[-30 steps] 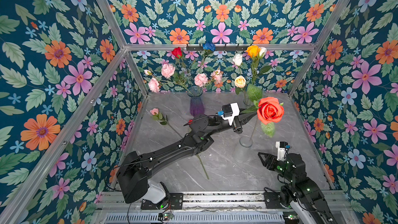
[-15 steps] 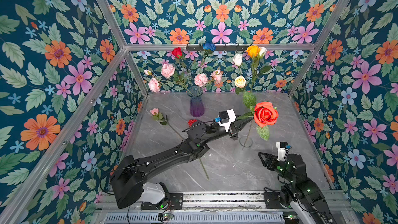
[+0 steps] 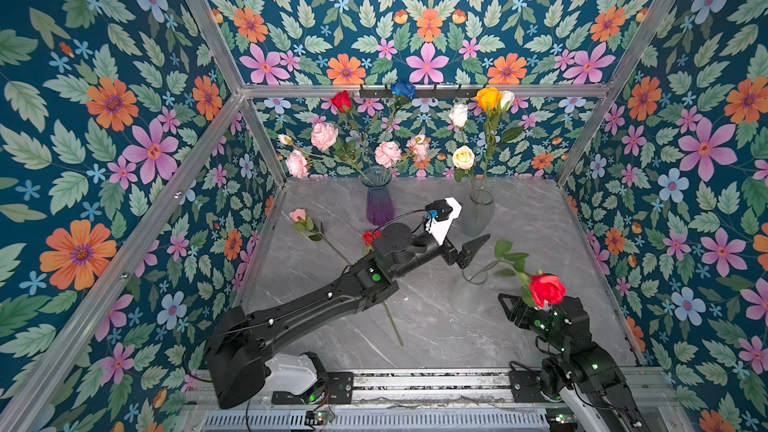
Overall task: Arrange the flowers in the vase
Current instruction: 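Open the left gripper and draw it back toward the pink rose, then lower the left gripper onto the pink rose stem and close on it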
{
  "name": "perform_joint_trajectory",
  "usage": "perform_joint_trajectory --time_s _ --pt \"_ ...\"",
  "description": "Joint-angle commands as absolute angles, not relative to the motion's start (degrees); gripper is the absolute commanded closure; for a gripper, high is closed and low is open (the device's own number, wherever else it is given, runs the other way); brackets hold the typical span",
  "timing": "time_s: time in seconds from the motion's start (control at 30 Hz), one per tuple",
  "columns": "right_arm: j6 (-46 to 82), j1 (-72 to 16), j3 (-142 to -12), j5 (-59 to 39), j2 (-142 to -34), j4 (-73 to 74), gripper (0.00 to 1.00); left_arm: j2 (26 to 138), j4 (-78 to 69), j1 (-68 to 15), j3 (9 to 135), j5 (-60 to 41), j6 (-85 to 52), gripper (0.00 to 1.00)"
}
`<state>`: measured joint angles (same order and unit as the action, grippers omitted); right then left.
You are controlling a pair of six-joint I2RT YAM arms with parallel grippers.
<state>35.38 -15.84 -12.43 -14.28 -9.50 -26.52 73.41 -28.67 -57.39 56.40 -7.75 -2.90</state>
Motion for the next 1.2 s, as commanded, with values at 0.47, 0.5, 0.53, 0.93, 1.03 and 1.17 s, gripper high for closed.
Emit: perform_joint_trajectory --time_s 0.47,0.5,0.53,0.93,1.03,1.17 --pt "34.85 -15.88 -12.78 -14.24 -11.43 -24.56 0.41 62.73 2.33 -32.05 39.21 4.42 -29.76 0.46" --pt "34.87 -15.91 -12.83 -14.3 -11.34 -24.67 0.41 63.34 2.21 -30.86 38.5 4.75 -29.95 0.46" --pt "34.85 -15.86 -12.82 -14.35 -11.21 -24.76 0.41 64.06 1.9 -29.89 37.87 5.44 -30.05 0.46" --pt "35.13 -15.9 -12.63 -14.37 -9.63 -25.27 0.41 75.34 -4.14 -17.22 37.31 8.31 -35.0 0.6" --pt "35.14 -15.9 -12.56 -14.32 -9.3 -25.37 0.41 78.43 -4.73 -14.39 39.2 10.73 -37.08 0.64" --pt "35.15 -15.89 -12.5 -14.25 -9.32 -25.28 0.41 84.99 0.83 -12.54 46.02 16.44 -38.57 0.57"
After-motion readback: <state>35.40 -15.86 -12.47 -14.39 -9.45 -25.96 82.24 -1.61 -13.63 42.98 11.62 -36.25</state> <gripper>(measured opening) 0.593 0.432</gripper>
